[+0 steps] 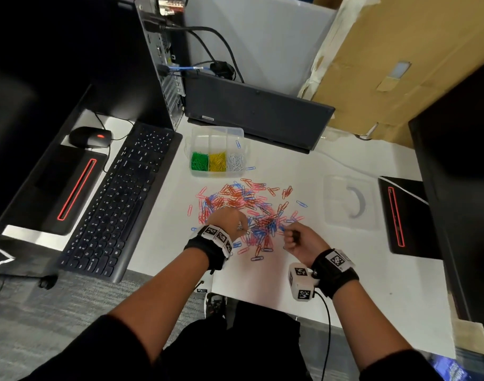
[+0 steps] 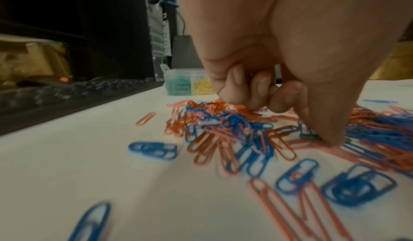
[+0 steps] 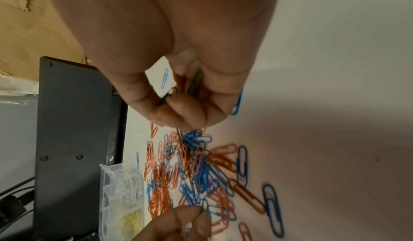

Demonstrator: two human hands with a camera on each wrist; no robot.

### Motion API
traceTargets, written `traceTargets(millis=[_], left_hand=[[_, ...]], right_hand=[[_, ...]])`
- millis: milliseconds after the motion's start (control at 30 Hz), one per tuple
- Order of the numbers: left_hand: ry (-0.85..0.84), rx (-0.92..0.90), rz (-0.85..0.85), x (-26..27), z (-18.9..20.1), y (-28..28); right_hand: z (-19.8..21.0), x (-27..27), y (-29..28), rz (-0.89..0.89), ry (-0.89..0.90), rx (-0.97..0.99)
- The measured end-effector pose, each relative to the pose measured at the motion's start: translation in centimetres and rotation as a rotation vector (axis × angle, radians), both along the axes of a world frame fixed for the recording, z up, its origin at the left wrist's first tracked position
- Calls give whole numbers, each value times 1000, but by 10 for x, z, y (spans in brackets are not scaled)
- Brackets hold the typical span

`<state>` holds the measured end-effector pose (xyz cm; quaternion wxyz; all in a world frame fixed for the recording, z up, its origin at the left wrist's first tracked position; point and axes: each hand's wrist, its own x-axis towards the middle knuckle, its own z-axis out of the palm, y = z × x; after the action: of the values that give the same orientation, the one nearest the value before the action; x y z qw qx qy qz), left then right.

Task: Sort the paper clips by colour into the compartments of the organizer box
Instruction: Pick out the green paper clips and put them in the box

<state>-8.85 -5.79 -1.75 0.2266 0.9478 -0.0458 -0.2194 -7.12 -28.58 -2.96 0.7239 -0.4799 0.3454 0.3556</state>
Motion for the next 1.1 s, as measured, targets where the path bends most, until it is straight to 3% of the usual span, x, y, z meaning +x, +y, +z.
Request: traceTargets(millis=[200, 333, 433, 533, 633, 733, 800, 933, 1100], left_hand=[[47, 48, -39, 4, -1, -4], [-29, 10, -17, -1, 0, 5], [-116, -62, 108, -8, -1, 13], [-157, -157, 206, -17, -2, 21], [-128, -190, 164, -28, -2, 27], [-125, -207, 114, -34, -5, 22], [-140, -164, 176, -33, -8, 13], [-85, -93, 266, -25, -13, -2], [-5, -102, 279, -21, -18, -6]], right_hand=[[14, -1, 8, 1, -74, 102], [12, 15, -1, 150, -275, -292], [14, 19, -4, 440, -440, -579], [16, 13, 3, 656, -556, -642], [14, 4, 16, 808, -683, -721], [13, -1, 30, 836, -782, -831], [13, 1, 36, 778, -813, -927], [15, 15, 39, 652, -738, -1064], [10, 31, 45, 774, -810, -1121]])
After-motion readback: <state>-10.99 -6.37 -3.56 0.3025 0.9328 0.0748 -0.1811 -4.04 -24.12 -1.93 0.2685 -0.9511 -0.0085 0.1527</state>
